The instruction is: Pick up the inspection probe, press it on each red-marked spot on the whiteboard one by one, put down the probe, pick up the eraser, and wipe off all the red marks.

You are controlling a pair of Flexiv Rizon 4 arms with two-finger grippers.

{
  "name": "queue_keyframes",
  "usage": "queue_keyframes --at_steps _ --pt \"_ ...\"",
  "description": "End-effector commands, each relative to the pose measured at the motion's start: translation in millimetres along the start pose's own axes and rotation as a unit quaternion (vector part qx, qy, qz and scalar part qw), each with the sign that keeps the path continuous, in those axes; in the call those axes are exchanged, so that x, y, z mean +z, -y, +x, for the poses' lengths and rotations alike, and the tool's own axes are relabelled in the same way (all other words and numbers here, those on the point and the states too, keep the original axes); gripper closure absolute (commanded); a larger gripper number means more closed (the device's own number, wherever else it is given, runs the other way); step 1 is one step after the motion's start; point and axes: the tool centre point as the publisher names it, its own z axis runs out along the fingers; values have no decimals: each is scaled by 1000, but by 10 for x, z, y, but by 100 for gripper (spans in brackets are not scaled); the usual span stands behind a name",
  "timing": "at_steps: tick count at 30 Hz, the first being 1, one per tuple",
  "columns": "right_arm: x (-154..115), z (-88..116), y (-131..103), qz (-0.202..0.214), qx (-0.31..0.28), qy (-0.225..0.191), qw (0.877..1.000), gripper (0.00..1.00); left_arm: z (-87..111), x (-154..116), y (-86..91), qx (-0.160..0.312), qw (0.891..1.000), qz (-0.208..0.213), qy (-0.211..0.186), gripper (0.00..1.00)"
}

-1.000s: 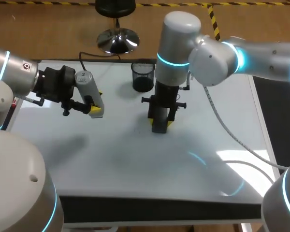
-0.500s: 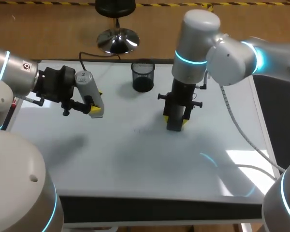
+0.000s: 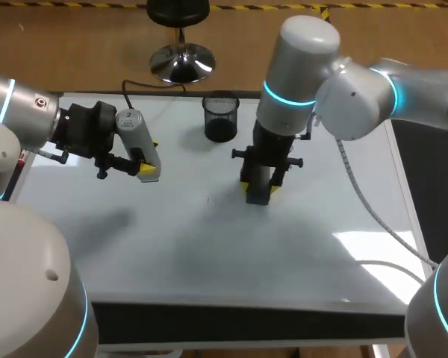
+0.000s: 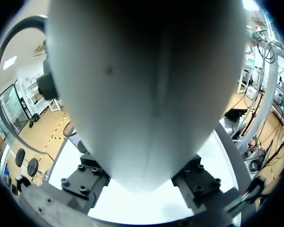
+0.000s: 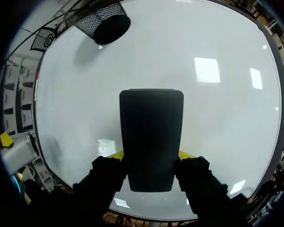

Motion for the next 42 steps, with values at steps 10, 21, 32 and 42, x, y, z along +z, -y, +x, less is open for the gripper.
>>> queue_keyframes --at_steps 10,21,32,42 --pt "266 446 52 17 -14 19 1000 100 6 -7 6 1 1000 1 2 100" --pt "408 527 -2 30 -17 25 999 100 6 -7 6 1 1000 1 2 100" --pt "316 172 -82 27 10 25 999 100 6 -7 6 1 1000 1 2 100" --pt "296 -247 -166 28 48 29 998 100 6 -7 6 1 1000 1 2 100"
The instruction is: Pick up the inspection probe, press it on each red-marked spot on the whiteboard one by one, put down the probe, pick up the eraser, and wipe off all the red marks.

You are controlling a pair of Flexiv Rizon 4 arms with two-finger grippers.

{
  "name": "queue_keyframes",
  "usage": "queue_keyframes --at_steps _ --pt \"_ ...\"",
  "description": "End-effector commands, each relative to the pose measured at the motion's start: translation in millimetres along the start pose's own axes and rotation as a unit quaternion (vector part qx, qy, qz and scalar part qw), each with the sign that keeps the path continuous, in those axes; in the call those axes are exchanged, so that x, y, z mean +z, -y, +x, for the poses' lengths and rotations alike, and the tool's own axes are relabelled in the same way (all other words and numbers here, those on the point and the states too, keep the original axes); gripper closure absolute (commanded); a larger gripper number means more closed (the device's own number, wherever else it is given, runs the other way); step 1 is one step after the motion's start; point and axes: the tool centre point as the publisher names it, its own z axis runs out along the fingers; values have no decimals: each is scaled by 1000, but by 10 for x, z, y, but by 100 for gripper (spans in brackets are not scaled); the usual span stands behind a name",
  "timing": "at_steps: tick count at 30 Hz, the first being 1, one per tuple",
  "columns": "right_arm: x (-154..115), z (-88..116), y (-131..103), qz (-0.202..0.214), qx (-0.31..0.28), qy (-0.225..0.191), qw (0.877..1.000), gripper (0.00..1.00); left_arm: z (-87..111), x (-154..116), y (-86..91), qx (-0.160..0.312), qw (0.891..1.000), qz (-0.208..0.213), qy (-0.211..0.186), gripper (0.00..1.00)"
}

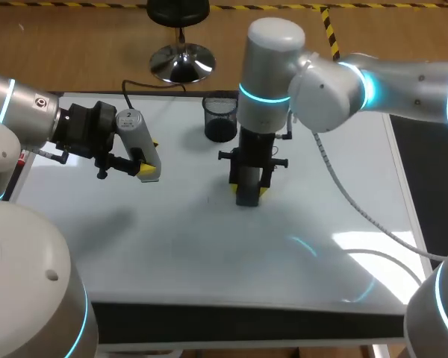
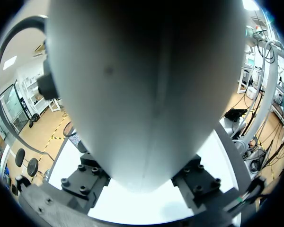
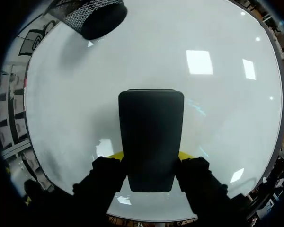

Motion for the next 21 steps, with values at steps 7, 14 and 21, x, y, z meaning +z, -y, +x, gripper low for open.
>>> queue_keyframes --at_steps 7,14,21 --pt "5 -566 -88 -4 23 -11 1000 100 6 -7 7 1 1000 1 2 100" --pt "-177 -834 -92 -17 31 -13 999 100 6 -7 7 1 1000 1 2 100" --pt "-368 -1047 -45 -30 20 -11 999 100 6 -7 7 1 1000 1 2 100"
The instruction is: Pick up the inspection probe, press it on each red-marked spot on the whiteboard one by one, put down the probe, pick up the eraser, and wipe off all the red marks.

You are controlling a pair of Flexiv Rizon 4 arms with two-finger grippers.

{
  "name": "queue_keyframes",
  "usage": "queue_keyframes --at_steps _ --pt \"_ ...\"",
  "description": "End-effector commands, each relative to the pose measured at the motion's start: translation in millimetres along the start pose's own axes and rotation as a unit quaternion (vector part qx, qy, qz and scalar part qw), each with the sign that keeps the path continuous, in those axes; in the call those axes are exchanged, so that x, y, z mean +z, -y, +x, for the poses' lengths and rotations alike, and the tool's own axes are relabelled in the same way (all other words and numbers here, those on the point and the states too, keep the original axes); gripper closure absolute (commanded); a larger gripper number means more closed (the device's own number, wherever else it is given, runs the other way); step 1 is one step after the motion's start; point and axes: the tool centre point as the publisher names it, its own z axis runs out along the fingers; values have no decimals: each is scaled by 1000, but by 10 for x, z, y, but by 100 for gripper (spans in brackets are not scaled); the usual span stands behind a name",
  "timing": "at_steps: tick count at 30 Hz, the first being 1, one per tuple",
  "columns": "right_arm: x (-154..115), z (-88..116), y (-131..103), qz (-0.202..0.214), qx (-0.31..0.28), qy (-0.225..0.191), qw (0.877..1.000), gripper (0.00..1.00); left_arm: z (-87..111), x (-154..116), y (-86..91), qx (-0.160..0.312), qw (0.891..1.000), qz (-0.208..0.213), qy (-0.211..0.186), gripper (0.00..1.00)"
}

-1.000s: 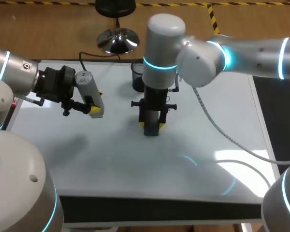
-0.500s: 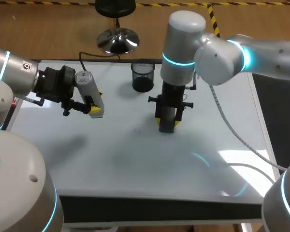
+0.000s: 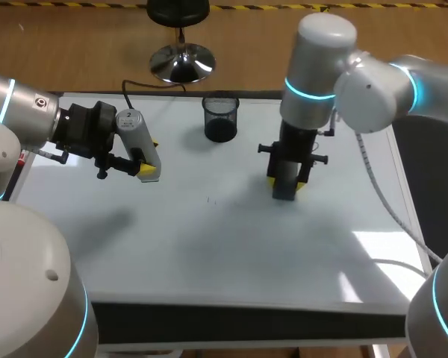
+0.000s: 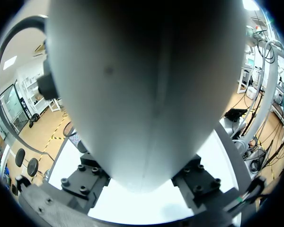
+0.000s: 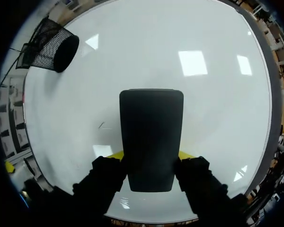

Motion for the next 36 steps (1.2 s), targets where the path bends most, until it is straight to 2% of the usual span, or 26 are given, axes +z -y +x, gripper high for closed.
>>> queue_keyframes --at_steps 1,14,36 --pt "-178 -283 110 -10 -11 -2 1000 100 6 -7 6 1 1000 1 2 100" --pt "-284 -640 67 -16 -30 12 999 100 6 -7 6 1 1000 1 2 100" --pt "-241 -611 85 -14 -33 18 999 100 6 -7 6 1 1000 1 2 100"
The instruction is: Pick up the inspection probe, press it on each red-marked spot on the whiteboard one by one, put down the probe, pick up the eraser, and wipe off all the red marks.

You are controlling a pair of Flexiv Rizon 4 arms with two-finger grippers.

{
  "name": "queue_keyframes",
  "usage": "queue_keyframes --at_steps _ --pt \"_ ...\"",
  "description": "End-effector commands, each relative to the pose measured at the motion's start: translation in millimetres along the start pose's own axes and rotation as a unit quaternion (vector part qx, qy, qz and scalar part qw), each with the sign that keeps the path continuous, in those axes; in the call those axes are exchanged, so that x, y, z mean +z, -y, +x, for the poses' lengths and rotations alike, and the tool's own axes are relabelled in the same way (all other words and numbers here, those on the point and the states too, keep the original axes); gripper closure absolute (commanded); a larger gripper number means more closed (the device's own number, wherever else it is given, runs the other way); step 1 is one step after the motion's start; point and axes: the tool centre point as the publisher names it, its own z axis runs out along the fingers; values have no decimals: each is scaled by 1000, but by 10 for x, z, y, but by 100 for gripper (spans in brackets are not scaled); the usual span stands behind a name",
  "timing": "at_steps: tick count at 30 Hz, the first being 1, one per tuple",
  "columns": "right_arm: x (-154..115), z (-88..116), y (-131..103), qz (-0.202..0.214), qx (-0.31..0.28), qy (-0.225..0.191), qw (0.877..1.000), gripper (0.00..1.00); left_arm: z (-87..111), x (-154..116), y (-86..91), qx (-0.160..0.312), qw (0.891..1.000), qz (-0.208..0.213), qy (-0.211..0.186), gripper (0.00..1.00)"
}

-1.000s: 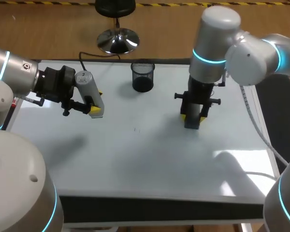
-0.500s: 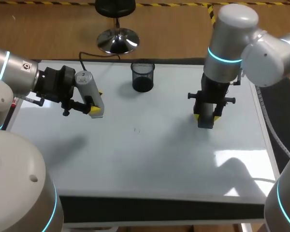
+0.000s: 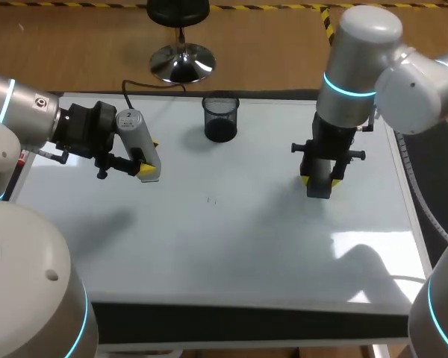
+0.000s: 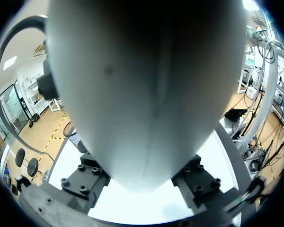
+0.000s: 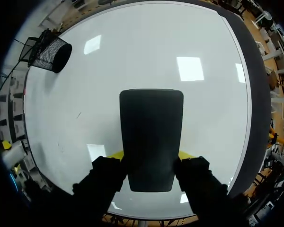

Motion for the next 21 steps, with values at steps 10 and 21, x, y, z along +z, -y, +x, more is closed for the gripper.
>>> queue_keyframes --at_steps 10,21 --pt "-3 -103 14 -10 1 9 1000 100 6 -7 6 1 1000 1 2 100" --pt "43 -397 -92 -20 6 14 1000 100 6 -7 6 1 1000 1 2 100"
